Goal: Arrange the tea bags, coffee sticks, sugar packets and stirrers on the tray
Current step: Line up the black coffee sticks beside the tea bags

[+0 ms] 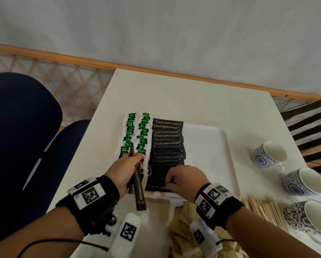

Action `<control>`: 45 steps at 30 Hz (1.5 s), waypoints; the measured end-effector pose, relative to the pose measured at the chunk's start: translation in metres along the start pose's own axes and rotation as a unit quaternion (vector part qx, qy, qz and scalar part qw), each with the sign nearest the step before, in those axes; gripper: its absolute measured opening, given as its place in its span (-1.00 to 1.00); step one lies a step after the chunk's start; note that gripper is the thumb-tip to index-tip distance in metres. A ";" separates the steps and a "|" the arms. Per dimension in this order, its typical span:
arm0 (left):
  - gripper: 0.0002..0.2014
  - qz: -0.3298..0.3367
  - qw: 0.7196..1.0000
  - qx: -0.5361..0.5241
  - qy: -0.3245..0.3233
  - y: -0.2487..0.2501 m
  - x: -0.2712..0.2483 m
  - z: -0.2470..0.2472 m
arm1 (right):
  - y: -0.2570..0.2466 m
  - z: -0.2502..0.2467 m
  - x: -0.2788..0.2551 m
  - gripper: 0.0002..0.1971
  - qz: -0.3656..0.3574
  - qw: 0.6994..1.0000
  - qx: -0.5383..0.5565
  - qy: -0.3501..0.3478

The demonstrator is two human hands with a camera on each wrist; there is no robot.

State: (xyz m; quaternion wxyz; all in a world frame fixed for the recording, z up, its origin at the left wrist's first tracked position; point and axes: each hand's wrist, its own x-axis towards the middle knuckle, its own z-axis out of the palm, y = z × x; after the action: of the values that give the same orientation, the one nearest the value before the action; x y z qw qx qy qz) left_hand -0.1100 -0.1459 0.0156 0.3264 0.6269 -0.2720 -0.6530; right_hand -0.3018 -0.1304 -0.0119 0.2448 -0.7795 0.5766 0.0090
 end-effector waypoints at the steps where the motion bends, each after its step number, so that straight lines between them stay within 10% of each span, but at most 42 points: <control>1: -0.79 0.006 1.000 -0.005 0.004 -0.001 0.000 0.001 | -0.001 -0.002 -0.001 -0.89 0.000 1.000 0.016 0.006; 7: -0.75 0.016 0.998 -0.065 -0.007 -0.001 -0.005 0.012 | -0.027 -0.015 -0.003 -0.72 0.031 0.961 0.271 -0.046; 12: -0.74 0.043 0.998 -0.021 -0.048 -0.002 -0.007 0.014 | -0.034 -0.017 -0.002 -0.96 0.040 0.920 0.384 -0.072; 32: -0.82 0.046 0.995 0.051 -0.070 -0.008 -0.003 0.001 | -0.002 -0.028 -0.004 -0.93 0.082 0.933 0.344 -0.069; 45: -0.77 -0.002 0.992 -0.121 -0.030 0.008 -0.001 -0.007 | 0.007 -0.002 -0.014 -0.88 0.059 0.995 0.063 -0.058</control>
State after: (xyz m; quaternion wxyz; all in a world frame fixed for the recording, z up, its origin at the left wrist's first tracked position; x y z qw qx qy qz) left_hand -0.1023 -0.1501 0.0216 0.3902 0.5634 -0.1989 -0.7005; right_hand -0.3135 -0.1204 -0.0088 0.3257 -0.7250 0.6061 0.0321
